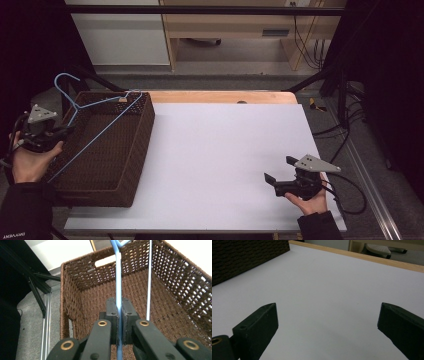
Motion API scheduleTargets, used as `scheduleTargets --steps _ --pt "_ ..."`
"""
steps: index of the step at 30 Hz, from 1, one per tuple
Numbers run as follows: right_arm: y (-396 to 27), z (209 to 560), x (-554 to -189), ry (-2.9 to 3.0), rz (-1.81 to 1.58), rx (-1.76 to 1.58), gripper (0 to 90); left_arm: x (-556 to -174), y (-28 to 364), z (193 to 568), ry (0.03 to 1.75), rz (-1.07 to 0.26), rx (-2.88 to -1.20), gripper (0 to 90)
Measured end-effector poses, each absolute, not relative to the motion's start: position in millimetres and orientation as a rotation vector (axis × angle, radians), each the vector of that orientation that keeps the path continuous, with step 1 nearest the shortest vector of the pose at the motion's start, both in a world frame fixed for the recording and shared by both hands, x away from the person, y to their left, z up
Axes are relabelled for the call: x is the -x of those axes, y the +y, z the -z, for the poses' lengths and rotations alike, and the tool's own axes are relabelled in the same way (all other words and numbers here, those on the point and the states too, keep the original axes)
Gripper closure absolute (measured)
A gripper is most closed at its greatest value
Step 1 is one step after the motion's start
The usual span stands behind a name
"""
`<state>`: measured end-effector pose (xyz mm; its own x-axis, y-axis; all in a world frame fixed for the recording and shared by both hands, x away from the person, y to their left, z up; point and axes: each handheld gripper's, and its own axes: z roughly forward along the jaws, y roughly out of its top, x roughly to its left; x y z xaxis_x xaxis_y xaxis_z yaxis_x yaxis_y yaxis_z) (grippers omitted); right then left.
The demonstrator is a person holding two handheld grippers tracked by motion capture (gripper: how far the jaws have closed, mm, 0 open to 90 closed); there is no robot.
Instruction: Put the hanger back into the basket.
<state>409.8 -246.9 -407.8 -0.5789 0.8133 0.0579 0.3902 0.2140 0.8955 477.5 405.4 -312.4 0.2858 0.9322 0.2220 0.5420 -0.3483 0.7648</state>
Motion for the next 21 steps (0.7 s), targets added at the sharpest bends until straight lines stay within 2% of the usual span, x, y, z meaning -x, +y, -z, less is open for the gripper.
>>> scheduleTargets --steps 21 --pt "-247.0 407.7 -409.6 2.066 -1.330 -1.115 3.4 -496.9 389.3 371.1 1.358 -0.852 -2.095 86.5"
